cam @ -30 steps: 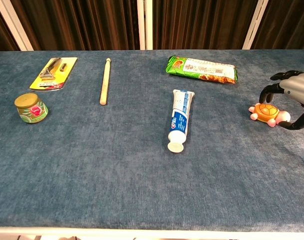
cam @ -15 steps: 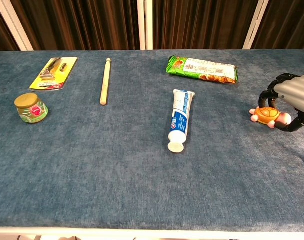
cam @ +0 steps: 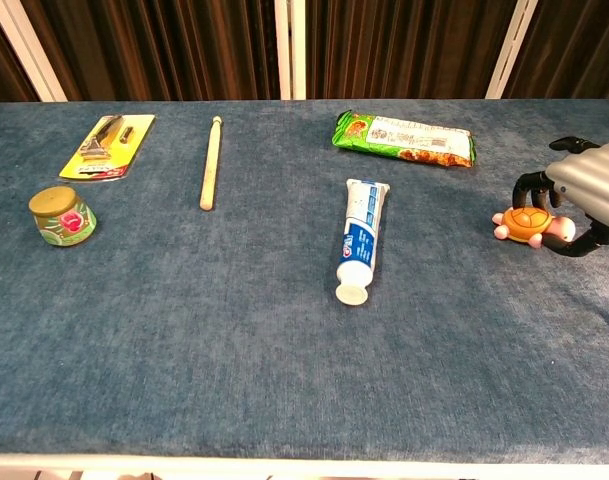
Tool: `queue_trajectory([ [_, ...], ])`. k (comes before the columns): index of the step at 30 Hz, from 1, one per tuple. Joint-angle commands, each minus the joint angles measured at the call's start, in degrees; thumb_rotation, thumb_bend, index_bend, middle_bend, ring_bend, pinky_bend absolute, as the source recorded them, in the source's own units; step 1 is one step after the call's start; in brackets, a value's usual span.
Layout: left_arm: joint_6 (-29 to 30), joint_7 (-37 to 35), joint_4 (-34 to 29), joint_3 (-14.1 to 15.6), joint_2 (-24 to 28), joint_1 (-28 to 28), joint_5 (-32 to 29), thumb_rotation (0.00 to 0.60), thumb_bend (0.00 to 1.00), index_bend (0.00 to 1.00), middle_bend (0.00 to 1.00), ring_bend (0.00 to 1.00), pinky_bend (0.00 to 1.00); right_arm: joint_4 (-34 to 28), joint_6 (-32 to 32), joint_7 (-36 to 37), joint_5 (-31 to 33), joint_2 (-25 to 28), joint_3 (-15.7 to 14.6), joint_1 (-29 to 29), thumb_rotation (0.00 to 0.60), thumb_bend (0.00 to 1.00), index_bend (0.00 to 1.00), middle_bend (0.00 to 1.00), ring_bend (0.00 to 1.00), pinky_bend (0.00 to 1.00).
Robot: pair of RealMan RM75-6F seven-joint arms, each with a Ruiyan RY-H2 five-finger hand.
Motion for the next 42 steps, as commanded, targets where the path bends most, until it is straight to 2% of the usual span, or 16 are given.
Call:
queue_trajectory([
  [1, -0.03, 0.06, -0.05, 0.01, 0.03, -0.04, 0.04, 0.6, 0.06, 0.06, 0.0, 0.0, 0.0, 0.14, 0.64, 1.28, -0.6, 0.09, 0.01, -0.26, 0.6, 0.35, 0.98, 0.92, 0.38, 0.0],
  [2, -0.05, 0.09, -0.1, 0.01, 0.05, -0.06, 0.06, 0.6, 0.06, 0.06, 0.0, 0.0, 0.0, -0.02, 0.58, 1.55, -0.74, 0.43, -0.08, -0.31, 0.6, 0.29, 0.9, 0.86, 0.35, 0.0],
  [4, -0.07, 0.14, -0.15, 0.01, 0.06, -0.08, 0.07, 0.6, 0.06, 0.06, 0.0, 0.0, 0.0, -0.57, 0.55, 1.49, -0.62, 1.03, -0.07, -0.48, 0.6, 0.17, 0.66, 0.67, 0.25, 0.0],
  [6, -0.07, 0.23, -0.18, -0.02, 0.05, -0.1, 0.05, 0.6, 0.06, 0.06, 0.0, 0.0, 0.0, -1.37, 1.35, 1.18, -0.36, 1.54, 0.34, -0.85, 0.6, 0.09, 0.32, 0.39, 0.12, 0.0],
  [8, -0.12, 0.29, -0.23, -0.02, 0.05, -0.12, 0.03, 0.6, 0.06, 0.06, 0.0, 0.0, 0.0, -2.14, 2.52, 1.05, -0.34, 1.99, 0.74, -1.29, 0.6, 0.06, 0.09, 0.18, 0.04, 0.0],
  [9, -0.16, 0.33, -0.25, 0.0, 0.05, -0.13, 0.03, 0.6, 0.06, 0.06, 0.0, 0.0, 0.0, -2.58, 2.55, 0.92, -0.17, 2.34, 0.82, -1.41, 0.6, 0.06, 0.02, 0.1, 0.01, 0.0],
  [11, -0.25, 0.35, -0.29, 0.01, 0.03, -0.16, 0.0, 0.6, 0.06, 0.06, 0.0, 0.0, 0.0, -3.74, 2.2, 0.34, 0.32, 3.3, 0.91, -1.54, 0.6, 0.05, 0.0, 0.03, 0.0, 0.0],
  [16, -0.21, 0.56, -0.43, 0.03, 0.02, -0.17, 0.05, 0.6, 0.06, 0.06, 0.0, 0.0, 0.0, -6.85, -0.37, -1.46, 2.25, 5.71, 0.66, -1.57, 0.6, 0.05, 0.0, 0.01, 0.0, 0.0],
  [20, -0.2, 0.72, -0.58, 0.05, 0.08, -0.16, 0.07, 0.6, 0.06, 0.06, 0.0, 0.0, 0.0, -8.22, -1.34, -1.45, 2.82, 6.5, 0.43, -1.62, 0.6, 0.07, 0.0, 0.07, 0.0, 0.0],
  [23, -0.29, 0.79, -0.61, 0.08, 0.04, -0.19, 0.05, 0.6, 0.06, 0.06, 0.0, 0.0, 0.0, -8.17, -1.22, -0.69, 2.06, 6.37, 0.26, -1.49, 0.6, 0.11, 0.05, 0.14, 0.0, 0.0],
  [27, -0.38, 0.66, -0.49, 0.07, -0.03, -0.18, -0.08, 0.6, 0.06, 0.06, 0.0, 0.0, 0.0, -7.76, -1.5, -0.16, 1.17, 6.01, 0.02, -1.08, 0.6, 0.16, 0.2, 0.25, 0.0, 0.0],
  [35, -0.44, 0.27, -0.14, 0.1, 0.1, -0.13, -0.19, 0.6, 0.06, 0.06, 0.0, 0.0, 0.0, -5.57, -3.32, -1.58, 2.44, 3.93, 0.45, -0.13, 0.6, 0.28, 0.41, 0.37, 0.01, 0.0],
  [38, -0.46, -0.02, 0.05, 0.14, 0.09, -0.06, -0.27, 0.6, 0.06, 0.06, 0.0, 0.0, 0.0, -4.15, -2.69, -2.25, 2.28, 2.6, 0.59, -0.05, 0.6, 0.3, 0.55, 0.48, 0.06, 0.0],
  [42, -0.51, -0.41, 0.29, 0.21, 0.01, -0.03, -0.25, 0.6, 0.06, 0.06, 0.0, 0.0, 0.0, -1.88, -0.96, -1.93, 1.3, 0.53, 0.7, -0.18, 0.6, 0.35, 0.81, 0.7, 0.19, 0.0],
])
